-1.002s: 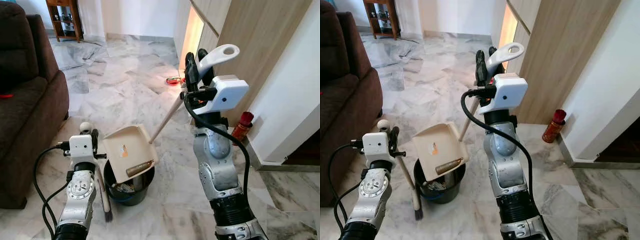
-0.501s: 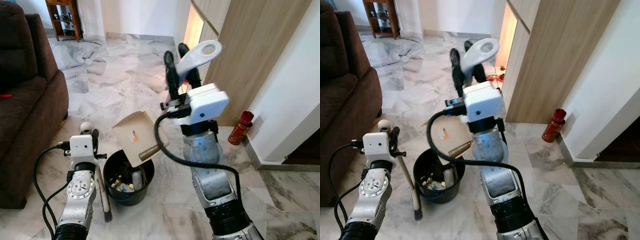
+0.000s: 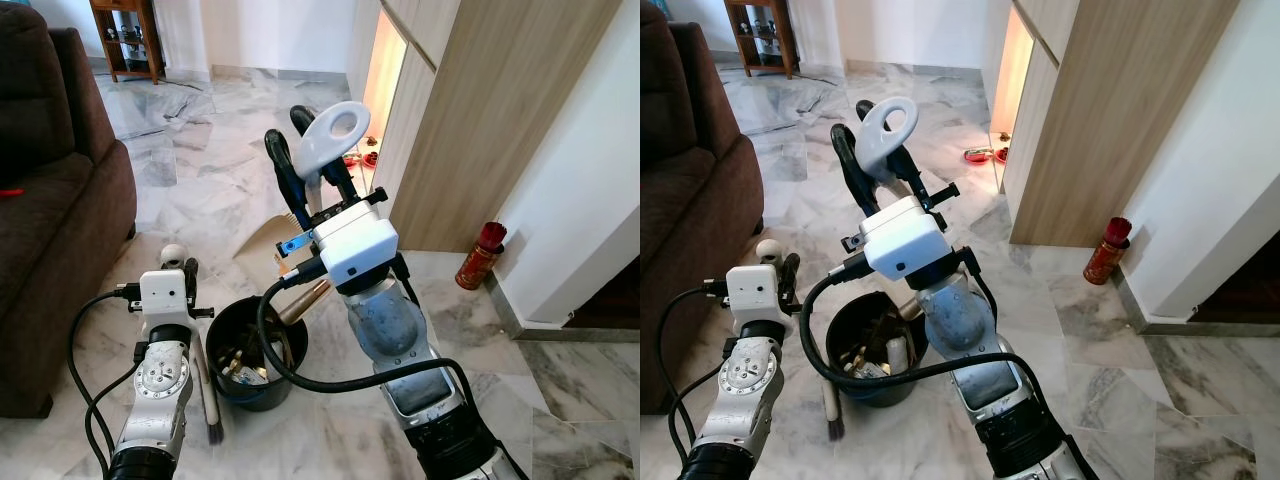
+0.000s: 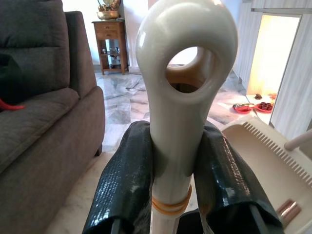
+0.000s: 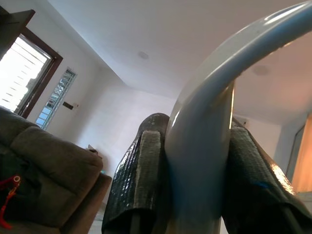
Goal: Sweep floor
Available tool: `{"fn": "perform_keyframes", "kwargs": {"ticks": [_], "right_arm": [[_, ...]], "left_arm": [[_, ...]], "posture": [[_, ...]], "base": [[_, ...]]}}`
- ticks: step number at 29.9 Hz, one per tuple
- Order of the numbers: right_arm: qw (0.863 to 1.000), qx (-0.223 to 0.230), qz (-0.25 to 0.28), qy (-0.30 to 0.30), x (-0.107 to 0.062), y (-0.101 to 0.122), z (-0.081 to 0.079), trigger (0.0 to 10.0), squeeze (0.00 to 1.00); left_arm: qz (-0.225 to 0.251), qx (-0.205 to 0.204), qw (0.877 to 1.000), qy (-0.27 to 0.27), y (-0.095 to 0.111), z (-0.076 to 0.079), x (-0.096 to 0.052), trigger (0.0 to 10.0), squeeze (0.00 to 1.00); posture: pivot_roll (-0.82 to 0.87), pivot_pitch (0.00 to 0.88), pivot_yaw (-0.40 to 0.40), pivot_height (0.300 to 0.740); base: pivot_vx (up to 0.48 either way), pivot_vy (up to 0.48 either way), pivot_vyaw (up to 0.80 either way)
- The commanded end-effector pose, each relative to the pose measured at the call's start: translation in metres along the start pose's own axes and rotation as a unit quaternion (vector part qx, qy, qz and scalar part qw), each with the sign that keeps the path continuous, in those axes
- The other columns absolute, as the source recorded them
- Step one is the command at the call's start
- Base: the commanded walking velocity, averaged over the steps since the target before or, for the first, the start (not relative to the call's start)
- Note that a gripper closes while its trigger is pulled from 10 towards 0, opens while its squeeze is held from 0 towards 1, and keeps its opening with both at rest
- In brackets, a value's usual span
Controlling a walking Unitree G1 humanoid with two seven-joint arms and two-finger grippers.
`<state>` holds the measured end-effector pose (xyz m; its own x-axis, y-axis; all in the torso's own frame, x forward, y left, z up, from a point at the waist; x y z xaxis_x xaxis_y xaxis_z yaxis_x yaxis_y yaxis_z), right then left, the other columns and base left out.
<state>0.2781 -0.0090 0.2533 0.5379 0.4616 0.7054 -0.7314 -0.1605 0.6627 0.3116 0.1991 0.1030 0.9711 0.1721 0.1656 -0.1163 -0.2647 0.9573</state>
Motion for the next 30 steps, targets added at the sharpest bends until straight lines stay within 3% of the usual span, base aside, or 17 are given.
{"fn": "perform_keyframes", "kwargs": {"ticks": [1,14,18,20,22,25,28,30], "right_arm": [[0.999,-0.003,0.054,0.000,0.007,0.020,0.001,10.0,0.00],[0.999,-0.024,0.045,-0.011,0.006,0.017,0.006,10.0,0.00],[0.994,-0.089,-0.009,-0.064,-0.002,-0.005,0.043,10.0,0.00],[0.984,-0.128,-0.052,-0.113,-0.013,-0.017,0.080,10.0,0.00],[0.982,-0.134,-0.058,-0.120,-0.015,-0.019,0.085,10.0,0.00],[0.961,-0.187,-0.105,-0.177,-0.039,-0.028,0.129,10.0,0.00],[0.951,-0.206,-0.123,-0.197,-0.049,-0.030,0.143,10.0,0.00],[0.936,-0.218,-0.160,-0.225,-0.071,-0.037,0.164,10.0,0.00]], "left_arm": [[0.040,-0.004,0.999,-0.012,0.016,0.008,0.006,10.0,0.00],[0.041,-0.005,0.999,-0.012,0.016,0.008,0.007,10.0,0.00],[0.040,-0.006,0.999,-0.014,0.016,0.009,0.006,10.0,0.00],[0.038,-0.011,0.999,-0.027,0.015,0.012,0.005,10.0,0.00],[0.038,-0.011,0.999,-0.029,0.015,0.012,0.005,10.0,0.00],[0.036,-0.014,0.999,-0.037,0.014,0.014,0.004,10.0,0.00],[0.035,-0.016,0.998,-0.040,0.013,0.014,0.004,10.0,0.00],[0.033,-0.016,0.998,-0.044,0.012,0.015,0.003,10.0,0.00]], "posture": [[0.09,0.000,-0.078,0.740],[0.09,0.000,-0.081,0.740],[0.10,0.000,-0.082,0.740],[0.09,0.000,-0.077,0.740],[0.09,0.000,-0.077,0.740],[0.08,0.000,-0.073,0.740],[0.08,0.000,-0.071,0.740],[0.07,0.000,-0.066,0.740]], "base": [[0.000,0.000,0.00],[0.000,0.000,0.00],[0.000,0.000,0.00],[0.000,0.000,0.00],[0.000,0.000,0.00],[0.000,0.000,0.00],[0.000,0.000,0.00],[0.000,0.000,0.00]]}}
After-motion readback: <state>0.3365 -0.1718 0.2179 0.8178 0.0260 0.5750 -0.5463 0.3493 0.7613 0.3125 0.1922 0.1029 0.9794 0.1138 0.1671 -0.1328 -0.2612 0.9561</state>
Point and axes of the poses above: a point about 5 cm out from each wrist's last joint towards the gripper, its own x axis pointing out of the wrist towards the gripper, its own y axis along the axis of the wrist's last joint, z = x × y, the point moved 1 cm from there along x, pointing out of the wrist towards the gripper, and after that the axes turned 8 degrees about x, right-handed, at the moved point
